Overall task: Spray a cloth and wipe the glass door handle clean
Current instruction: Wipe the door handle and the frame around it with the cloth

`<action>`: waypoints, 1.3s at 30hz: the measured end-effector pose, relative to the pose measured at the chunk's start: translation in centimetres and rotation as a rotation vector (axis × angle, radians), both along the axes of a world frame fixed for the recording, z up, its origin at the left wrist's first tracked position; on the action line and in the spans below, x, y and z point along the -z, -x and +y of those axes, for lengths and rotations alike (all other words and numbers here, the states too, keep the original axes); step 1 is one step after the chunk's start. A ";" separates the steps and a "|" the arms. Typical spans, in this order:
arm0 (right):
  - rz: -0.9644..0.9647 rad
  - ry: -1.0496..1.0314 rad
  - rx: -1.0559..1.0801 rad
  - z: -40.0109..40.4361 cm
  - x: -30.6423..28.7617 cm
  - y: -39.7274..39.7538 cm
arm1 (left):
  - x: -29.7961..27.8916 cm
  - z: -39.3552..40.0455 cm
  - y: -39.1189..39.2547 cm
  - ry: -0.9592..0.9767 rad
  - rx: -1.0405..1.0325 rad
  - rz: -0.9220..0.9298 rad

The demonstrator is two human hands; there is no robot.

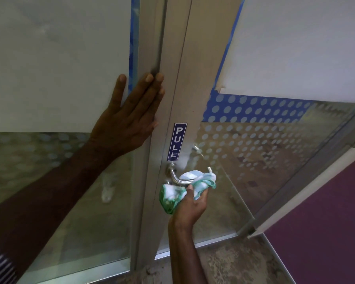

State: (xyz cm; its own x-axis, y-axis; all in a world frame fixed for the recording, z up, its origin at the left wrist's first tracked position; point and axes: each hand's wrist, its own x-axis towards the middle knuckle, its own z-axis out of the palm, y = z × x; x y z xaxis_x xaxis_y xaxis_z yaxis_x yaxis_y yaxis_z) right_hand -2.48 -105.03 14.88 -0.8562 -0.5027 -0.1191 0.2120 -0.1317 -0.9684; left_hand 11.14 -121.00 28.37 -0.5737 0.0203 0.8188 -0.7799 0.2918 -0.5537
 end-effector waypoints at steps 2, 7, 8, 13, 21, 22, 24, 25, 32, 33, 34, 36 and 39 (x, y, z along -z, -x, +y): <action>-0.075 0.022 0.002 0.6 0.8 -0.8 | 0.0 0.0 0.1 0.007 -0.005 0.003; -0.134 0.150 -0.003 4.2 0.3 -1.1 | 0.0 0.0 0.1 -0.001 0.002 0.009; -0.081 0.194 0.001 4.9 -0.8 -0.9 | 0.1 0.0 0.1 -0.002 0.011 0.014; 0.878 0.053 -0.063 2.4 -4.0 2.0 | 0.2 0.0 0.2 -0.027 0.023 0.014; 1.654 -0.500 -0.212 -0.5 1.5 1.4 | 0.5 -0.6 0.2 -0.015 0.034 0.025; 1.694 -0.476 -0.224 -0.3 1.6 2.0 | 0.5 -0.6 0.1 -0.017 0.035 0.023; 1.802 -0.418 -0.273 0.5 1.8 3.5 | 0.6 -0.8 0.1 -0.021 0.036 0.018; 1.845 -0.390 -0.313 1.0 1.7 4.4 | 0.6 -0.8 0.1 -0.022 0.035 0.017; 1.301 -0.466 -0.226 0.2 -2.9 7.6 | 0.6 -0.8 0.0 -0.041 0.041 0.000; 1.119 -0.418 -0.139 0.0 -3.4 6.9 | 0.6 -0.8 0.0 -0.041 0.040 0.002; 0.949 -0.349 -0.072 -0.3 -3.7 6.0 | 0.6 -0.8 0.0 -0.042 0.038 0.005; 0.796 -0.261 -0.018 -0.8 -3.7 3.7 | 0.7 -0.7 0.0 -0.039 0.036 0.006; 1.099 -0.437 -0.092 -1.8 -2.1 0.9 | 0.7 -0.8 0.1 -0.044 0.049 0.011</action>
State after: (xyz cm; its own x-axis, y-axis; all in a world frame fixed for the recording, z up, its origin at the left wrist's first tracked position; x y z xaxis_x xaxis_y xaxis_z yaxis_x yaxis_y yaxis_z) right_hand -3.34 -106.83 16.98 -0.5689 -0.6673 0.4807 -0.7703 0.2276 -0.5957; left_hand 11.06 -121.75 27.72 -0.5639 0.0122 0.8257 -0.7701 0.3533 -0.5311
